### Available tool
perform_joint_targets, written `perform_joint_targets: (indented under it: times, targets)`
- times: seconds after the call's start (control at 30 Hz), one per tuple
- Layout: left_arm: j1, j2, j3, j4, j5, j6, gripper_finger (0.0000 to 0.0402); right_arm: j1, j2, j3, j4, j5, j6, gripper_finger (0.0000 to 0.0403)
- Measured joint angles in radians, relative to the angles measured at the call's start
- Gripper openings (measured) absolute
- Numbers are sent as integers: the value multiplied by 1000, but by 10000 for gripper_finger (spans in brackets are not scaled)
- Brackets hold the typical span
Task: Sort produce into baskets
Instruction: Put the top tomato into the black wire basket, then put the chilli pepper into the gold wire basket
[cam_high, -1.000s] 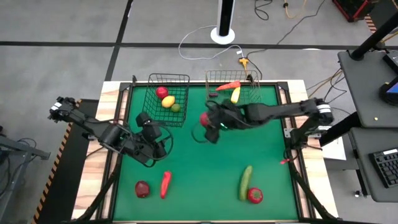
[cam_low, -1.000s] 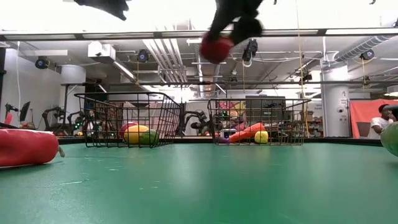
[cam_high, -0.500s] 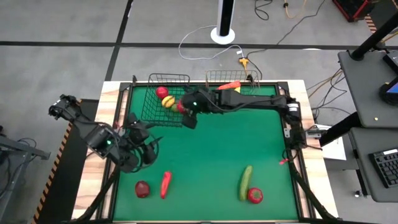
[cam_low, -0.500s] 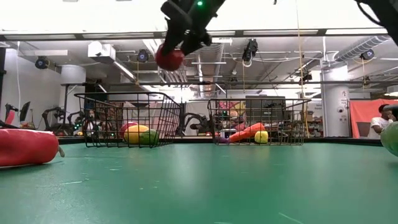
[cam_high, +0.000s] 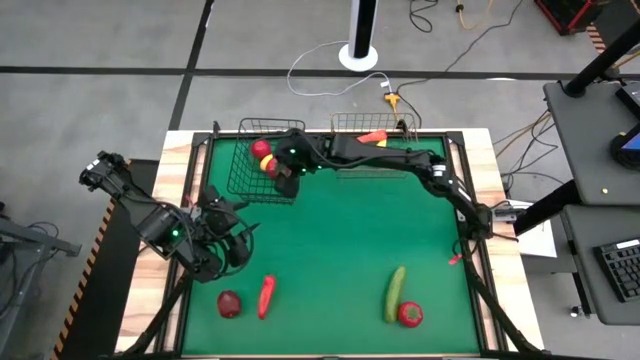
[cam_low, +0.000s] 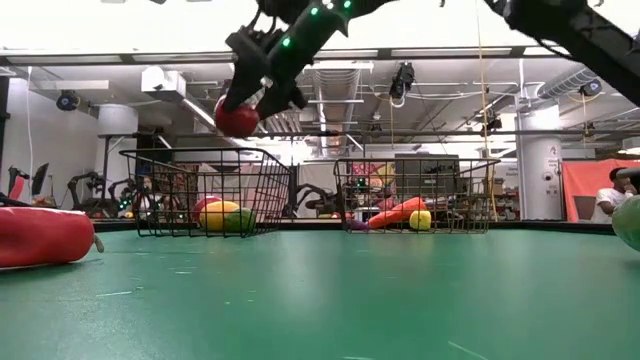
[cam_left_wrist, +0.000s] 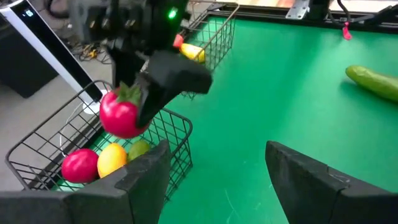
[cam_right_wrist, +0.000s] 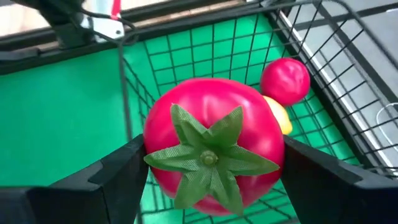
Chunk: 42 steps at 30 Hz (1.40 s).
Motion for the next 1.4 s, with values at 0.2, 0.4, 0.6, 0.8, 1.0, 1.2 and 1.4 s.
perform_joint_targets:
  times: [0.2, 0.4, 0.6, 0.8, 1.0, 1.2, 1.4]
  targets:
    - [-23, 0, 0, -35, 55, -39, 244, -24, 74, 45, -5, -23, 14, 309]
    - [-67, 0, -5, -112, 62, -142, 244, -43, 97, 43, -16, -48, 29, 309]
    - [-79, 0, -12, -119, 60, -171, 244, -46, 97, 41, -29, -54, 29, 327]
    - [-79, 0, -18, -119, 59, -171, 244, -51, 97, 37, -29, -97, 45, 360]
    - [-79, 0, -18, -119, 59, -172, 244, -51, 96, 36, -28, -97, 45, 363]
    - [-79, 0, -26, -118, 60, -180, 244, -48, 66, 36, -36, -98, 34, 363]
    - [-79, 0, -42, -117, 89, -224, 244, -16, -27, 36, -135, -97, -5, 364]
